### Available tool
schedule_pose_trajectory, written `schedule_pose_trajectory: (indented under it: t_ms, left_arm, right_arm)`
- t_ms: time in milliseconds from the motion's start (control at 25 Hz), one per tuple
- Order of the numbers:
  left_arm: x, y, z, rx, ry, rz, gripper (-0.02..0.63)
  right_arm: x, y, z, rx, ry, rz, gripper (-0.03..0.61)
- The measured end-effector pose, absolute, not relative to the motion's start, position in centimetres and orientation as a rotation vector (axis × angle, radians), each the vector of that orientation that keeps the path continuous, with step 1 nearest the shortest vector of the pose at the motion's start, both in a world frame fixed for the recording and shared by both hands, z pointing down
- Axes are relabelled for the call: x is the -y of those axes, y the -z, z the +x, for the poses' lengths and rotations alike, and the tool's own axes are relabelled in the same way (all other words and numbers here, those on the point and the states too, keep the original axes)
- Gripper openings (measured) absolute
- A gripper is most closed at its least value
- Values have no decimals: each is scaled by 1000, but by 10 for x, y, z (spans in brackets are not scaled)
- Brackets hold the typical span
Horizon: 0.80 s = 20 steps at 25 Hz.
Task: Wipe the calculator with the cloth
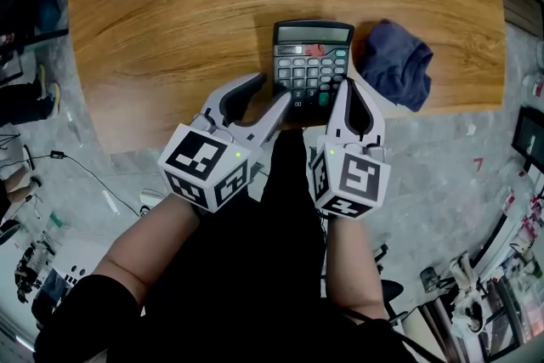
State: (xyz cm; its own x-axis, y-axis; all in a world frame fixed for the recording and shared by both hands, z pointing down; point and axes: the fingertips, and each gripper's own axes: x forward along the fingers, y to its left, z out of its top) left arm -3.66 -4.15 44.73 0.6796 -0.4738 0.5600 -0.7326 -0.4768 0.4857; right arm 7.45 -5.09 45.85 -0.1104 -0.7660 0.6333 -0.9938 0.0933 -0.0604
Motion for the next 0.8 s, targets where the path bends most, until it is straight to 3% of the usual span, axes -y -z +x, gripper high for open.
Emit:
schedule_pose_trajectory:
  t_ms: [520, 800]
  left_arm:
    - [37, -453, -21, 802, -449, 2120, 181]
    - [44, -444, -18, 796, -195, 2036, 98]
  right_arm:
    - [50, -457, 76, 1944, -736, 1758, 15]
    - [47, -460, 85, 1935, -695, 1739, 15]
